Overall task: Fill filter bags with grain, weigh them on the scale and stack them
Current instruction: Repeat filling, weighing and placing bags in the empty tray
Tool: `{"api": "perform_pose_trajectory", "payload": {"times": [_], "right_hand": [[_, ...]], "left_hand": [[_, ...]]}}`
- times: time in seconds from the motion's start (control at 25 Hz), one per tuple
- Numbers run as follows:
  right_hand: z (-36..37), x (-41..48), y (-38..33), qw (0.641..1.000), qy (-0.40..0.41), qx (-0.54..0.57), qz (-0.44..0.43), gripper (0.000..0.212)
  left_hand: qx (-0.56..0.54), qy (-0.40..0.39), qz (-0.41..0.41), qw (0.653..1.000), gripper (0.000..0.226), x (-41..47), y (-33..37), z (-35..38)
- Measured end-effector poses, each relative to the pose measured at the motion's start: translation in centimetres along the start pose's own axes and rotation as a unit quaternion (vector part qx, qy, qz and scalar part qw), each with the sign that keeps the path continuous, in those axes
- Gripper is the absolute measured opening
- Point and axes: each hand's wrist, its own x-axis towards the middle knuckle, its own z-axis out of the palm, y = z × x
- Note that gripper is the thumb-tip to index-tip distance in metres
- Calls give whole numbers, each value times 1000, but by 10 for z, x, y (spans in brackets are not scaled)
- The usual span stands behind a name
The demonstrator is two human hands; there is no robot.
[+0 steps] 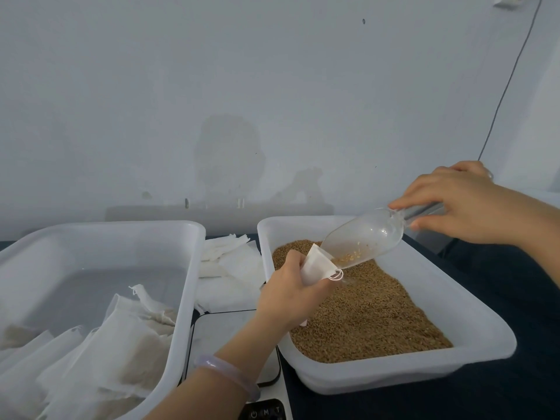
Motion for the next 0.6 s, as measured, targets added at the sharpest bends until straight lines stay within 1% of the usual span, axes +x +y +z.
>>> {"api": "perform_pose_trajectory", "payload": {"times": [0.12, 0.28, 0.4, 0.48, 0.6], "right_hand": [[-1, -1, -4, 1000, -15, 19, 18, 33], [2, -1, -9, 1000, 7, 1, 20, 32], [2, 1, -11, 1000, 5, 11, 6, 34], [5, 4, -5, 999, -12, 35, 19, 35], [22, 3, 7, 991, -48, 82, 93, 32]], "left_hand": [[-25, -2, -8, 1000, 59, -3, 2, -1], [4, -2, -9, 1000, 63, -2, 3, -2], [19, 4, 7, 1000, 55, -3, 2, -1], [13, 10, 15, 1000, 50, -4, 0, 0], [-83, 41, 18, 996, 34, -4, -4, -1]]}}
